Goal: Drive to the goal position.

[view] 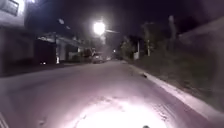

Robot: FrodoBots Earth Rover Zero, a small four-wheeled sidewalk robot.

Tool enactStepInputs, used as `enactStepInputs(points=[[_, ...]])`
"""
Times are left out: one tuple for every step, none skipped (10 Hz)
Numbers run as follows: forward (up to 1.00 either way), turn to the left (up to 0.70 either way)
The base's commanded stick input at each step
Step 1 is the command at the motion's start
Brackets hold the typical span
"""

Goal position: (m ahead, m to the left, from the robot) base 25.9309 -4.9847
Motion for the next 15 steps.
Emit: enactStepInputs(points=[[0.7, 0.0], [0.7, 0.0], [0.7, 0.0], [0.7, 0.0], [0.7, 0.0], [0.7, 0.0], [0.7, 0.0], [0.7, 0.0], [0.7, 0.0], [0.7, 0.0], [0.7, -0.06], [0.7, -0.28], [0.7, -0.35], [0.7, -0.25], [0.7, -0.07]])
